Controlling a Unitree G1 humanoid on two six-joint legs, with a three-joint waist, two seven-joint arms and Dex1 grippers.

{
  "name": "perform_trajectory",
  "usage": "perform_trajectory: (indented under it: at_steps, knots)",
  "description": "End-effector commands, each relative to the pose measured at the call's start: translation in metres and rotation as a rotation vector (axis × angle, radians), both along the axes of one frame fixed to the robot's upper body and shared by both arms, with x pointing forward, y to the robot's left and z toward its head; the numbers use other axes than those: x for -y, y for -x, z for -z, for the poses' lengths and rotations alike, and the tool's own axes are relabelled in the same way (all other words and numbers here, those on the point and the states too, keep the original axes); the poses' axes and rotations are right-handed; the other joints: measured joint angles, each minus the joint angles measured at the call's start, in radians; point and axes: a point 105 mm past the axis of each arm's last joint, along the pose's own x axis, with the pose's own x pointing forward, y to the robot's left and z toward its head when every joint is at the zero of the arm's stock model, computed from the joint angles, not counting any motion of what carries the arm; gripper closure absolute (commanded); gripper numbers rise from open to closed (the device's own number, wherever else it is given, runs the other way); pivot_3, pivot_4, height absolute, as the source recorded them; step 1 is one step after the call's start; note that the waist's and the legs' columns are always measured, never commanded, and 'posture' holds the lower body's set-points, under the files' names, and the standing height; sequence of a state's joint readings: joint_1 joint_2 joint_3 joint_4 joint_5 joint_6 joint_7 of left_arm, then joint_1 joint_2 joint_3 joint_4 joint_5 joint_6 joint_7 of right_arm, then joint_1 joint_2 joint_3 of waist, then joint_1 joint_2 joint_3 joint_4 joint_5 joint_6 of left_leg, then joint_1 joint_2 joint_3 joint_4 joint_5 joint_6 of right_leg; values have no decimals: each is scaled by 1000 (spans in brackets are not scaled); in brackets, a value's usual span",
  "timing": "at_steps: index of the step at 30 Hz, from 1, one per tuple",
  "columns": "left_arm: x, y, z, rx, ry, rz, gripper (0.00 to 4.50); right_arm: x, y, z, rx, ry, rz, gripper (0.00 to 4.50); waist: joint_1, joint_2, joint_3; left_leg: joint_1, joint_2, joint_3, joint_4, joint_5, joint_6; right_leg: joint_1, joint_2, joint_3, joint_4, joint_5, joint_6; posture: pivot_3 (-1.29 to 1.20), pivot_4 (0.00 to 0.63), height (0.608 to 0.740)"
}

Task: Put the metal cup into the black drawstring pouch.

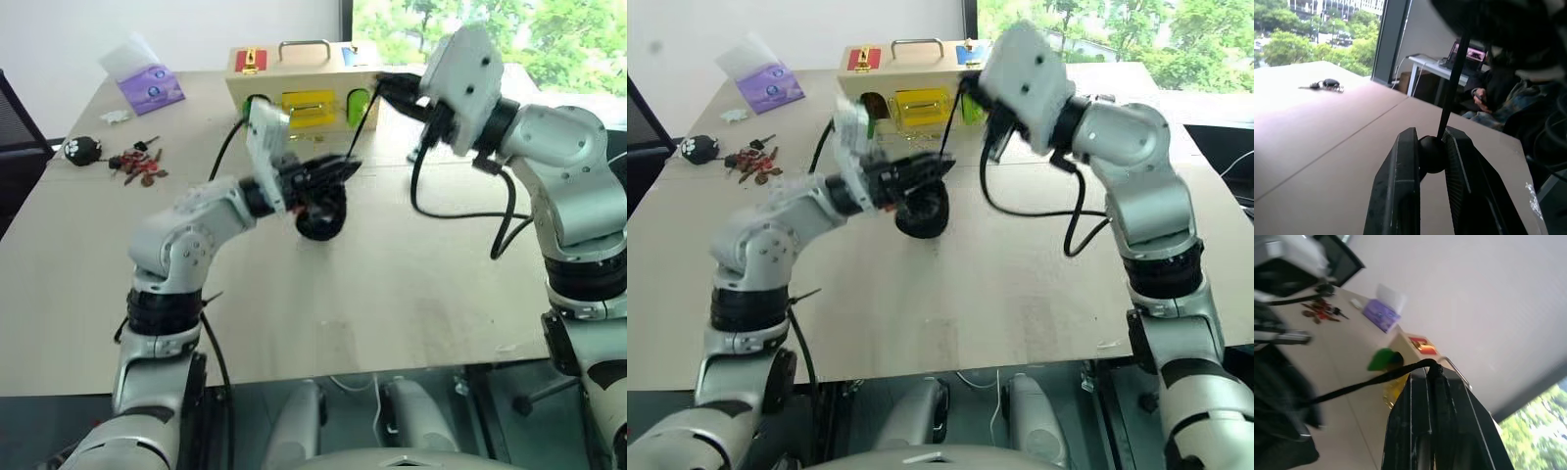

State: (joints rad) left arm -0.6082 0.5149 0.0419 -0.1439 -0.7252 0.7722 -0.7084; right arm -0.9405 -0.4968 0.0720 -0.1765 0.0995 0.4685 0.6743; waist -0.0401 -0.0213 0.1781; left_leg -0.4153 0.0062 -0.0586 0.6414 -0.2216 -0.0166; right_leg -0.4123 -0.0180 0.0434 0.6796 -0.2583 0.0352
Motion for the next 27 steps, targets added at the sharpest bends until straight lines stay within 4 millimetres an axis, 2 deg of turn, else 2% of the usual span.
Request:
perform_trajectory:
  at_steps: [1,3,4,7,13,16,20,22,23,24,27]
  knots:
    - [-20,-7,10,23,-53,-87,4329,63,-32,-18,17,-158,268,4500,6,0,0,-1,0,1,0,0,1,0,0,-1,0,0,0,0,150,740]
    - [-28,-9,18,1,-52,-118,4329,86,-47,-7,-5,-162,366,4500,11,0,0,-1,0,1,0,-1,2,0,0,-1,-1,0,0,0,150,740]
    - [-30,-9,21,-3,-60,-129,4329,92,-50,-1,-10,-146,385,4500,12,0,0,-1,0,1,0,-2,3,0,0,-1,-1,0,0,0,150,740]
    - [-34,-10,25,-1,-77,-143,4329,96,-54,8,-25,-142,387,4500,7,0,0,-1,0,2,0,-2,3,0,-1,-1,-1,0,0,0,150,740]
    - [-45,-34,5,94,-141,-286,4329,106,-62,25,-62,-169,422,4500,1,0,0,-1,0,2,-1,-2,4,-1,0,-1,-1,0,0,0,150,740]
    - [-35,-38,6,166,-253,-271,4329,118,-65,52,-139,-167,444,4500,2,0,0,-1,-1,3,0,-2,4,0,0,0,-1,0,0,0,150,740]
    - [-23,-45,21,152,-277,-295,4329,106,-53,101,-300,-151,325,4500,9,0,0,-1,-1,3,0,-2,4,0,-1,0,-1,0,0,0,150,740]
    - [-16,-38,24,116,-231,-260,3303,100,-41,124,-379,-106,273,4500,7,0,0,-2,-1,2,0,-2,4,0,0,0,-1,0,0,0,150,740]
    - [-15,-33,24,105,-210,-247,3010,97,-34,134,-416,-99,246,3898,6,0,0,-2,-1,3,-1,-2,4,0,0,0,-1,0,0,0,150,740]
    - [-15,-29,23,102,-199,-242,2587,96,-27,143,-450,-92,225,3694,3,0,0,-2,0,2,-1,-2,4,0,0,0,-1,0,0,0,150,740]
    - [-18,-9,16,78,-129,-216,1217,101,-3,161,-529,-101,200,2297,-3,0,0,-1,1,1,-1,-2,4,0,0,1,-1,0,0,0,150,740]
